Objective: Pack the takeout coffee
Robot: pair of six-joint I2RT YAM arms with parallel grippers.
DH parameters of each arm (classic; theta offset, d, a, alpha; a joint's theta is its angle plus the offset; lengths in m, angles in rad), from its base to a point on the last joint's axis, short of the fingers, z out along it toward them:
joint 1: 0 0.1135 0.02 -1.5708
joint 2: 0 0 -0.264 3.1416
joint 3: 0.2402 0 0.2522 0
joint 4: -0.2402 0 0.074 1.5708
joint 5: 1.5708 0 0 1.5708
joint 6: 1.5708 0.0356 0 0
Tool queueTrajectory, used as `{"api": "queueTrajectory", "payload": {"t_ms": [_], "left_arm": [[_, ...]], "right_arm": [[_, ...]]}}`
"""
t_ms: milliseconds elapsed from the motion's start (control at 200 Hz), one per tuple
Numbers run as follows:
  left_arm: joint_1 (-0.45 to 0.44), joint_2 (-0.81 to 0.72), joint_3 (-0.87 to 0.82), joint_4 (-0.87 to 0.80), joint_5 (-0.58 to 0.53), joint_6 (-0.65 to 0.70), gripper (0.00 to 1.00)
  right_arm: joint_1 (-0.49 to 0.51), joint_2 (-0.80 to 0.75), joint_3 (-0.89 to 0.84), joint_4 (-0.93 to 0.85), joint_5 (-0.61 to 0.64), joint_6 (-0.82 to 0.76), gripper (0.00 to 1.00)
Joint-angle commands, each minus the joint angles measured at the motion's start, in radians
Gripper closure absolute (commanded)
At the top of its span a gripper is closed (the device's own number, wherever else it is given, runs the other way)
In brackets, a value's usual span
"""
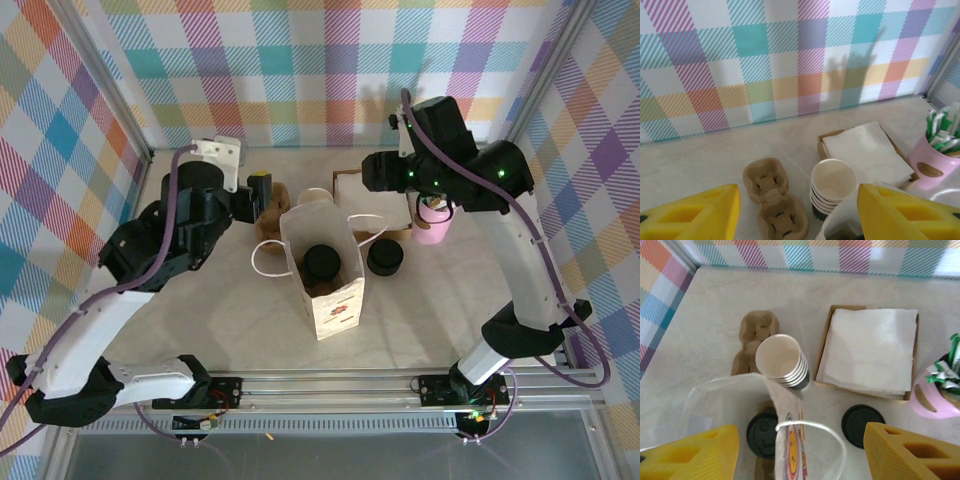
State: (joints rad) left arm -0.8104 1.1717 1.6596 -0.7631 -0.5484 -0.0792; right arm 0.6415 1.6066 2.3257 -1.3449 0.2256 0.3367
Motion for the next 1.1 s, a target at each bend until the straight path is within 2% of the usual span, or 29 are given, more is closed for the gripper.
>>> {"api": "queueTrajectory", "payload": {"t_ms": [0,85,145,200,275,360,460,675,945,1095], "left_arm": [[-0.009,0.05,-0.077,0.147,-0.049,0.025,0.37],[-0.015,0.097,-0.051,0.145,-0.089,0.05,0.37],[-0.015,0.157,0.076,0.059,-0.079,-0.009,0.37],[-0.015,0.223,0.193,-0.021,-0.028,-0.001,0.36],[-0.015,0.31,0.316,-0.112,-0.026,-0.002,0.36],[-0.016,0.367,0.387,-0.145,0.092,0.075,0.37],[-0.011,0.392,0.428,-0.196,0.188,0.097,0.41],[0.002,0.553,0.827,-0.669,0.282,-0.048,0.48],[0.008,0.568,0.849,-0.881,0.423,-0.223,0.5],[0.008,0.59,0.857,-0.952,0.486,-0.289,0.58]], "right_arm": [[-0.068,-0.017,-0.051,0.096,-0.079,-0.105,0.33],[-0.109,-0.082,-0.159,0.229,-0.142,-0.144,0.33],[-0.141,-0.1,-0.149,0.262,-0.192,-0.119,0.36],[-0.156,-0.111,-0.158,0.276,-0.195,-0.124,0.37],[-0.166,-0.117,-0.171,0.275,-0.199,-0.157,0.37],[-0.17,-0.133,-0.205,0.274,-0.237,-0.213,0.38],[-0.172,-0.152,-0.245,0.261,-0.236,-0.214,0.37],[-0.171,-0.212,-0.32,0.212,-0.278,-0.112,0.37],[-0.172,-0.313,-0.463,0.121,-0.305,-0.059,0.35],[-0.172,-0.35,-0.498,0.097,-0.304,-0.059,0.34]]}}
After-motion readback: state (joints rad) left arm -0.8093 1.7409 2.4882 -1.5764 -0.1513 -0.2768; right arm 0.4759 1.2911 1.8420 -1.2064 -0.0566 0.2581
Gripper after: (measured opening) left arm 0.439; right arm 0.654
